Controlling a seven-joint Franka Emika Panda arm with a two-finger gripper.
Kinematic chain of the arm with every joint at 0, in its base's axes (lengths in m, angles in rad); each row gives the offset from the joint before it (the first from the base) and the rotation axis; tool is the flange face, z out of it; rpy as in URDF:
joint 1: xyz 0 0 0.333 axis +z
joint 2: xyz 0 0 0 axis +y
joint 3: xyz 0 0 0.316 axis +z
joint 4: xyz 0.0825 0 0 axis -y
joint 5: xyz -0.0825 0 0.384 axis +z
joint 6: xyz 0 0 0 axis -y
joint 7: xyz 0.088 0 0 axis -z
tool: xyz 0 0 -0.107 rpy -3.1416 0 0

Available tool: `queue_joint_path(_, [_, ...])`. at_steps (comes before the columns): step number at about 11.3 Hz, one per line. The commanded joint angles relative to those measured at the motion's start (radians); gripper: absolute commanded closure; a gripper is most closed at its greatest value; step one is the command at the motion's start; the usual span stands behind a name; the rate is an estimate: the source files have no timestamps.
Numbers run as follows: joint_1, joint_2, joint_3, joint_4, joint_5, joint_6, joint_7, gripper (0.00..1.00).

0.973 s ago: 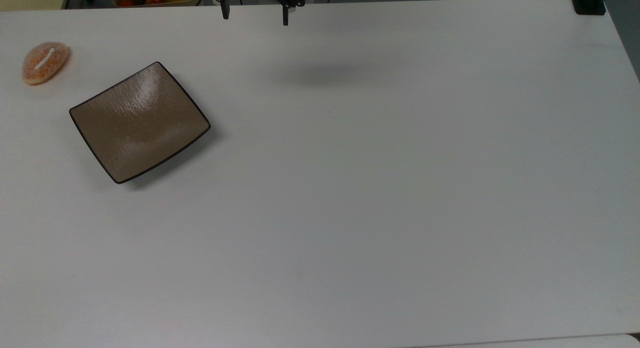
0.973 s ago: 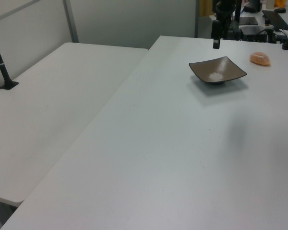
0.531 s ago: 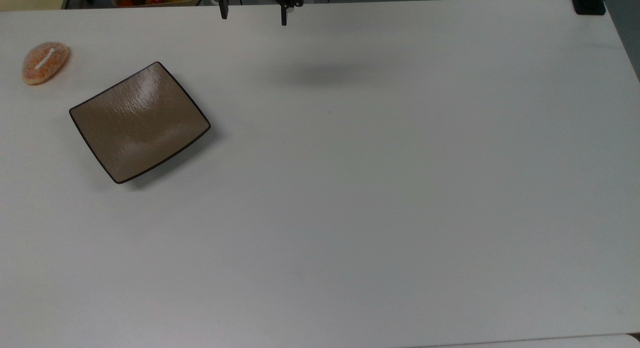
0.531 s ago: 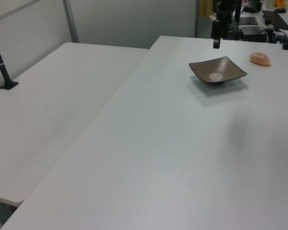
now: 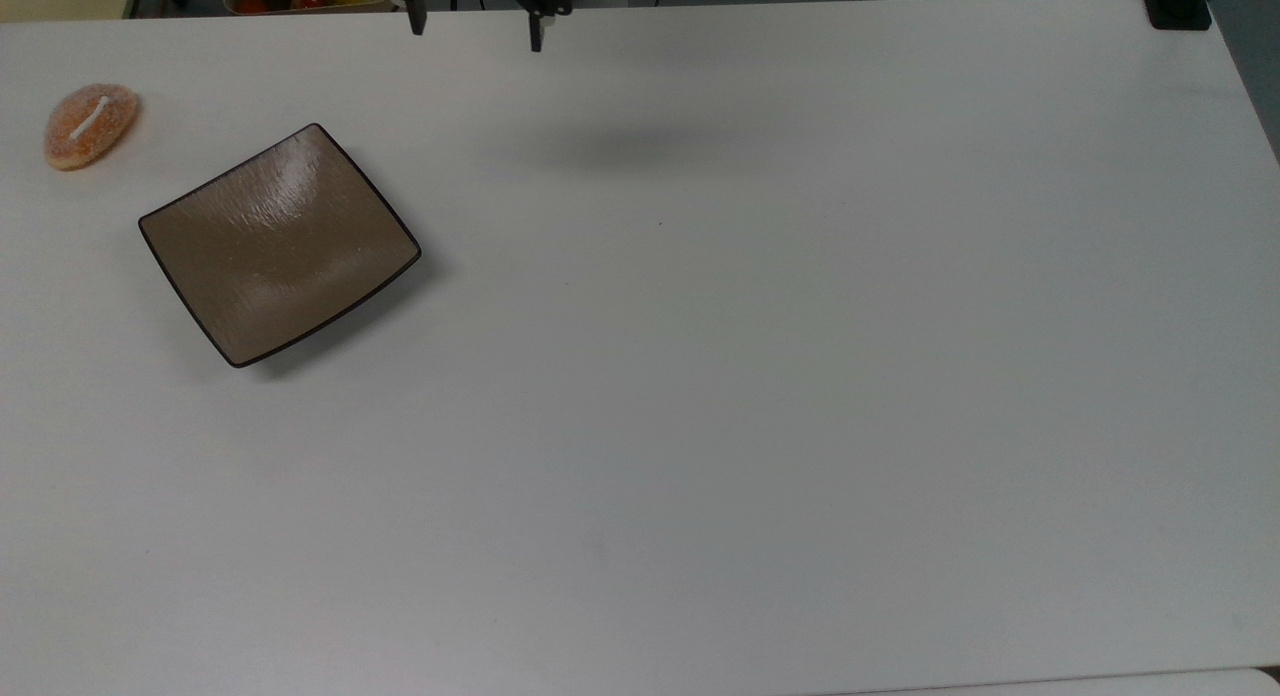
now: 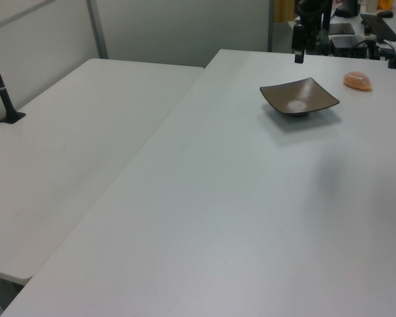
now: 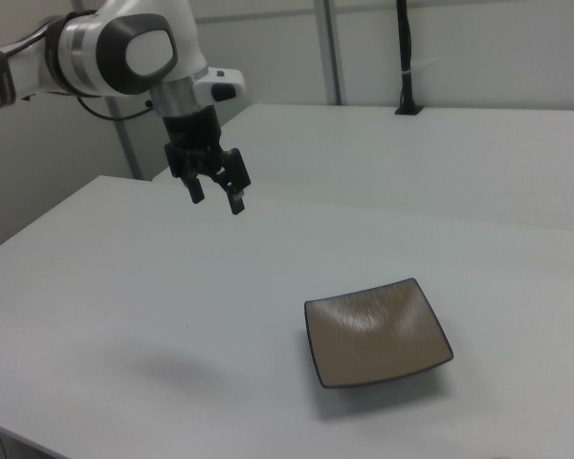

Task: Bread is placed on a ceramic plate
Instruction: 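Move the open gripper toward the orange bread roll beside the plate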

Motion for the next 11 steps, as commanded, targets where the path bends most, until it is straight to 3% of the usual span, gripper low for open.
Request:
queue_joint_path(1, [-0.056,-0.018,-0.005,-0.011,-0.01,0.007,-0.004,0.0])
queue_joint_path(7, [-0.206,0.006,-0.052,-0.017,-0.048,0.162,-0.004,0.0])
queue_joint_path(11, [-0.291,0.062,-0.052,-0.047,-0.091,0.234,-0.003,0.0])
